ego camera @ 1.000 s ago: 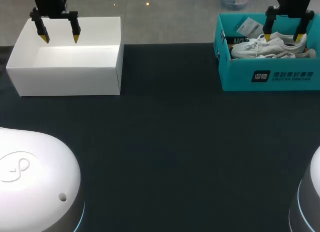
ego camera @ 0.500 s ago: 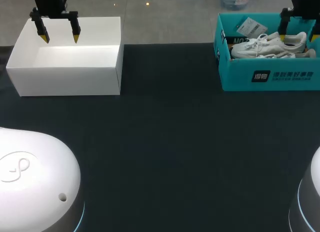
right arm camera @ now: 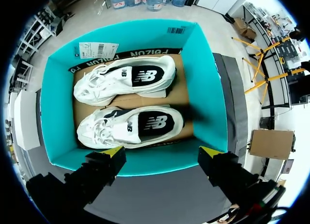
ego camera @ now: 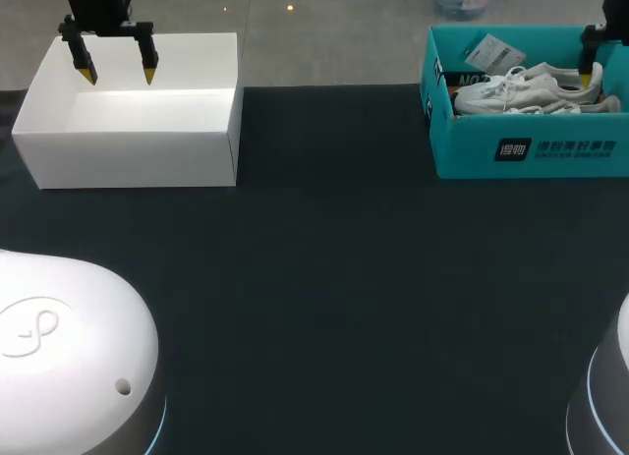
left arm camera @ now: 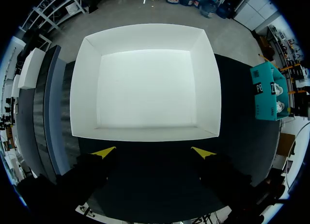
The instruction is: Take the shoe out of the shoebox, open the shoe tongue, remove and reinsert the insole, then place the shoe into the shoebox
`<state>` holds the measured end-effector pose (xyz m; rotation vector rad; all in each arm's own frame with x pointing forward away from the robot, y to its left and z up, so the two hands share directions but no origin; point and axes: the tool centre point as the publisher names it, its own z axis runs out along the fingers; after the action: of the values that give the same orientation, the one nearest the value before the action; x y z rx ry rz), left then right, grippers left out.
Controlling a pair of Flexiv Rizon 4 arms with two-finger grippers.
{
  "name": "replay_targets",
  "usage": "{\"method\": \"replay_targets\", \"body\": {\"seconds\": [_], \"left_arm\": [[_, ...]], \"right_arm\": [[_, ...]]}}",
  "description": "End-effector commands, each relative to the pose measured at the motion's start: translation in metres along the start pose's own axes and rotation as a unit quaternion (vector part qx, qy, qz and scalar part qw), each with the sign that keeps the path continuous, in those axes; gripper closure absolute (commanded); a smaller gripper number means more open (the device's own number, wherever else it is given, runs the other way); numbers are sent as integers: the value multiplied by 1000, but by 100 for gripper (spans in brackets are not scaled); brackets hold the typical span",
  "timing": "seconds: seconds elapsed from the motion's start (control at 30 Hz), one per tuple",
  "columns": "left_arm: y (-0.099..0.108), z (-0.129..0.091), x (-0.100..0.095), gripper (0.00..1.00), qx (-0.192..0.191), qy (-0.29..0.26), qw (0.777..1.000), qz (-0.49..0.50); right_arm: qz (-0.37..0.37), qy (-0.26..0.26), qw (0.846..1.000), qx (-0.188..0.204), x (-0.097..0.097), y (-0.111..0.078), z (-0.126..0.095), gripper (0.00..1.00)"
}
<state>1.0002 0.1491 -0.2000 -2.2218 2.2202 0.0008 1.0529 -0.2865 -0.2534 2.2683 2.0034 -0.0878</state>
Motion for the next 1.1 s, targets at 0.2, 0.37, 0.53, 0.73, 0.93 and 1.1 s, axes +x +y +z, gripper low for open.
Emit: {"method": "replay_targets", "body": {"seconds": [0.2, 0.37, 0.53, 0.73, 0.93, 1.1], "left_arm": [[0, 0, 0, 0, 0, 0, 1000, 0], [0, 0, 0, 0, 0, 0, 1000, 0], [0, 0, 0, 0, 0, 0, 1000, 0], [0, 0, 0, 0, 0, 0, 1000, 0], [0, 0, 0, 0, 0, 0, 1000, 0], [0, 0, 0, 0, 0, 0, 1000, 0]], "right_arm": [[-30, 0, 999, -14, -8, 4, 25, 0], [-42, -1, 999, -11, -13, 6, 38, 0], [-61, 0, 998, -14, -16, 12, 51, 0], [-71, 0, 997, 8, -22, 18, 73, 0], [-71, 3, 997, 16, -26, 25, 86, 0], [-68, 5, 998, 18, -26, 27, 90, 0]]}}
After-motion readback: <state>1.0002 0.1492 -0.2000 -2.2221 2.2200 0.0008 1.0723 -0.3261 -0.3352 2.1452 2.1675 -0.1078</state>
